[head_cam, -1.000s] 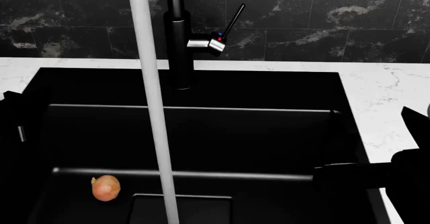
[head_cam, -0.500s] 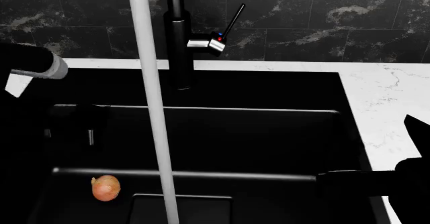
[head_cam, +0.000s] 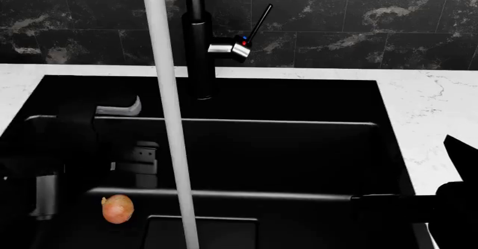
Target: Pick the broccolis and asparaguss from the sink and place them in one bowl. Place the onion in the other bowl. Then turn off the sink faucet.
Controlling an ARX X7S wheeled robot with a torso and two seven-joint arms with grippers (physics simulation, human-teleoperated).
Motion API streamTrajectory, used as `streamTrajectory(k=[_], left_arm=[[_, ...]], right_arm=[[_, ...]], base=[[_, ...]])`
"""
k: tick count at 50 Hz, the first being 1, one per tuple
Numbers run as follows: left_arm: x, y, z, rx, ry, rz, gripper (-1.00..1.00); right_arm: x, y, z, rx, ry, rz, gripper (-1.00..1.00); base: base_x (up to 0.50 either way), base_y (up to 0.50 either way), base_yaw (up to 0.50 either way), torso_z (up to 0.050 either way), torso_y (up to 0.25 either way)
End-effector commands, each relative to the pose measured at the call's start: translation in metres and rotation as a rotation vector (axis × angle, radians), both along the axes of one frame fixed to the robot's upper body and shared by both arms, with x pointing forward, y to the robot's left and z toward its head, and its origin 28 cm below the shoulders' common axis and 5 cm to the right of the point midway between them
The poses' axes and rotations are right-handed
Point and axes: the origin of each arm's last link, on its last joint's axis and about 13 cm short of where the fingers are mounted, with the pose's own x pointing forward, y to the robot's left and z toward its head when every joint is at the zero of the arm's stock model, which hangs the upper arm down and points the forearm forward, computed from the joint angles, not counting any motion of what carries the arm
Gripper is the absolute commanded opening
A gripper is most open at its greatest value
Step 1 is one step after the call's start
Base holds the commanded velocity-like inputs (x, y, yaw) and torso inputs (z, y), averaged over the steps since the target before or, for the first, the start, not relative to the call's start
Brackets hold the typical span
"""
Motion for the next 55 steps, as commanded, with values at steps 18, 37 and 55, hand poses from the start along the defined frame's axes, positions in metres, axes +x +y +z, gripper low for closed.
streamTrajectory(k=[18,37,55], left_arm=[[0.038,-0.007,-0.056,0.096,0.086,0.059,1.0],[0.035,0.007,-0.067,0.007,0.111,0.095,1.0],[0.039,0.009,-0.068,0.097,0.022,0.087,1.0]], right_arm=[[0.0,0.0,-0.011,0.032,0.018,0.002,1.0],[0.004,0.0,-0.015,0.037,0.025,0.013,1.0],[0.007,0.0,-0.021,0.046,0.037,0.018,1.0]], base=[[0.0,0.0,0.0,0.0,0.0],[0.0,0.0,0.0,0.0,0.0],[0.0,0.0,0.0,0.003,-0.121]])
